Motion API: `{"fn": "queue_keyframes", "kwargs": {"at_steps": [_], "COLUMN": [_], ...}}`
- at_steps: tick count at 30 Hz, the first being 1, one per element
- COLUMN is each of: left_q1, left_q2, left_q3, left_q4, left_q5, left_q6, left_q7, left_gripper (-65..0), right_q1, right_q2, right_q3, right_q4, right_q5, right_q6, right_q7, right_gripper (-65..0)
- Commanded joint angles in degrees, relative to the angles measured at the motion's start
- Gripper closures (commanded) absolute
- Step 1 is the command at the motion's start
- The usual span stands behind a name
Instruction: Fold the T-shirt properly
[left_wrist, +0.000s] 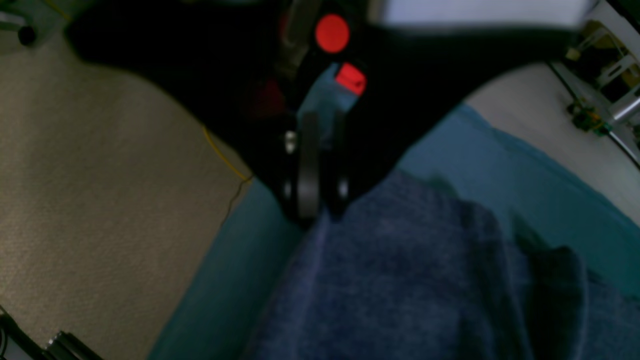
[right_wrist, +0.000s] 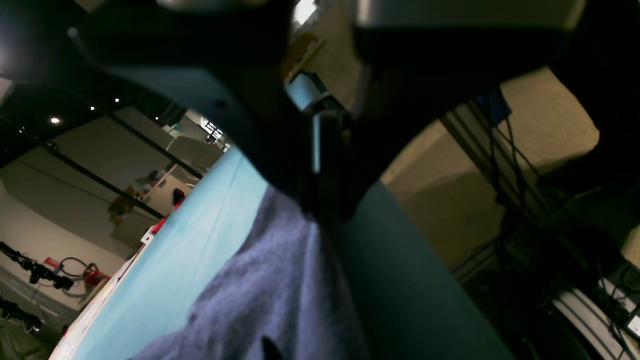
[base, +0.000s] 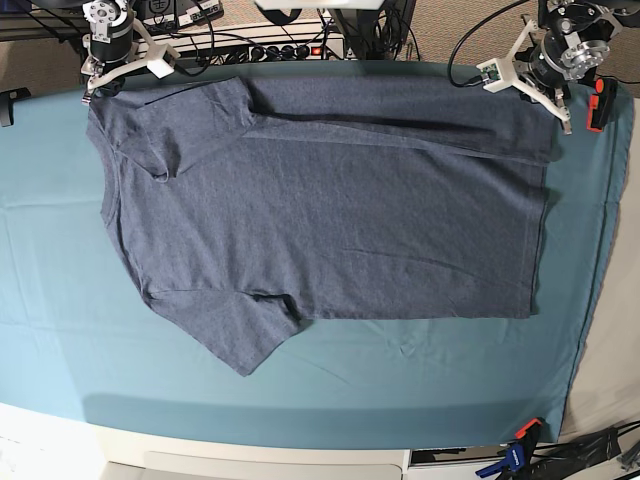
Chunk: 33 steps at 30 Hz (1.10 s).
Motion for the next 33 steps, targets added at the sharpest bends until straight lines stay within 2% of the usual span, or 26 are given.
{"fn": "queue_keyframes", "kwargs": {"at_steps": [1,10,11,13,14,15,24,29,33], "left_q1": [0.1,0.0,0.0,0.0,0.0,0.0,0.1,0.0,0.1], "left_q2": [-1.1,-1.1,-1.1,-1.1,-1.1,-1.1,-1.1,-1.1,-1.1], "left_q3": [-0.5,-0.5,-0.5,-0.5,-0.5,-0.5,-0.5,-0.5,-0.5], "left_q4": [0.7,0.7,0.7,0.7,0.7,0.7,0.7,0.7,0.7], "left_q5": [0.6,0.6,0.6,0.6,0.6,0.6,0.6,0.7,0.7], "left_q6": [0.4,0.4,0.4,0.4,0.4,0.4,0.4,0.4,0.4], "left_q7": [0.1,0.0,0.0,-0.1,-0.1,-0.2,0.1,0.2,0.2], "left_gripper": [-6.1,-6.1,-6.1,-6.1,-6.1,-6.1,-6.4,-15.4,-16.4], "right_q1": [-0.4,-0.4,-0.4,0.0,0.2,0.4,1.3,1.3,1.3], "right_q2": [0.8,0.8,0.8,0.8,0.8,0.8,0.8,0.8,0.8], "right_q3": [0.6,0.6,0.6,0.6,0.6,0.6,0.6,0.6,0.6], "right_q4": [0.7,0.7,0.7,0.7,0.7,0.7,0.7,0.7,0.7], "right_q5": [-0.7,0.9,1.4,3.4,4.0,4.0,3.9,3.9,3.9], "right_q6": [-0.4,-0.3,-0.3,-0.3,-0.3,-0.3,-0.4,-0.4,-0.4], "right_q7": [-0.7,0.2,0.4,0.5,0.5,0.5,0.4,0.4,0.4], "right_gripper": [0.0,0.0,-1.4,-13.7,-17.7,-18.9,-18.9,-18.9,-18.9]}}
